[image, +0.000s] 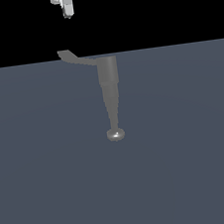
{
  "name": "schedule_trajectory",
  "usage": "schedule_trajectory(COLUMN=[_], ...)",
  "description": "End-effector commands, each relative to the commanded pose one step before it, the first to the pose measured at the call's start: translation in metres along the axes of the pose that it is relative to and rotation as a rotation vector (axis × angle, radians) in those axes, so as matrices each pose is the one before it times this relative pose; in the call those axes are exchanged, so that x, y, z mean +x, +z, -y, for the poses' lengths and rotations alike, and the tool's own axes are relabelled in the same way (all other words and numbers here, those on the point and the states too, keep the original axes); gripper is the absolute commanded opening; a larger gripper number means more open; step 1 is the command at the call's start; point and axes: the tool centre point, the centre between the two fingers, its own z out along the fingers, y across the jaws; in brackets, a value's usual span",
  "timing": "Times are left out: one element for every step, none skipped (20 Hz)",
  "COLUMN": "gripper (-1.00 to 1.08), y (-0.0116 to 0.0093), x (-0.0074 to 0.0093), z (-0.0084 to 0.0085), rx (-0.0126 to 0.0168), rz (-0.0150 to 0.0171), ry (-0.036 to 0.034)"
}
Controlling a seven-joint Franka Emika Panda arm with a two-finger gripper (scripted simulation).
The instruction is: Turn on the faucet by rotating a designated handle.
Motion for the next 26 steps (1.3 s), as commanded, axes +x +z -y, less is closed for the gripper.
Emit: schedule_trajectory(gripper=[-1.00,-1.00,-1.00,-1.00,-1.00,-1.00,-1.00,-1.00,-1.00,-1.00,-1.00,-1.00,-1.00,-1.00,-1.00,-1.00,-1.00,-1.00,-1.00,-1.00,-1.00,-1.00,-1.00,-1.00,-1.00,-1.00], y=[0.00951,0.00388,0.00394,0.00400,0.00406,0.00411,0.00417,0.00422,0.00421,0.00406,0.00388,0.00370,0.00351,0.00331,0.00311,0.00290,0.00269,0.00247,0.00225,0.00202,0.00179,0.00156,0.00132,0.00108,0.00085,0.00061], x=[0.00030,-0.00015,-0.00028,-0.00039,-0.00050,-0.00062,-0.00073,-0.00084,-0.00093,-0.00098,-0.00101,-0.00102,-0.00102,-0.00101,-0.00099,-0.00096,-0.00091,-0.00085,-0.00080,-0.00072,-0.00066,-0.00058,-0.00048,-0.00041,-0.00034,-0.00021], z=[0.01043,0.00402,0.00398,0.00394,0.00390,0.00385,0.00380,0.00374,0.00362,0.00339,0.00315,0.00292,0.00269,0.00248,0.00227,0.00206,0.00187,0.00168,0.00150,0.00132,0.00115,0.00099,0.00083,0.00067,0.00052,0.00037], rx=[-0.00059,-0.00037,-0.00037,-0.00036,-0.00036,-0.00035,-0.00035,-0.00034,-0.00033,-0.00031,-0.00029,-0.00027,-0.00025,-0.00023,-0.00021,-0.00020,-0.00018,-0.00016,-0.00014,-0.00013,-0.00011,-0.00010,-0.00008,-0.00007,-0.00005,-0.00004], rz=[-0.00025,-0.00013,-0.00014,-0.00015,-0.00015,-0.00016,-0.00016,-0.00017,-0.00017,-0.00016,-0.00016,-0.00015,-0.00015,-0.00014,-0.00013,-0.00012,-0.00012,-0.00011,-0.00010,-0.00009,-0.00008,-0.00007,-0.00006,-0.00005,-0.00004,-0.00003], ry=[0.05882,0.02294,0.02293,0.02293,0.02293,0.02292,0.02292,0.02292,0.02254,0.02146,0.02029,0.01913,0.01798,0.01681,0.01565,0.01448,0.01333,0.01218,0.01100,0.00986,0.00868,0.00753,0.00640,0.00521,0.00403,0.00293])
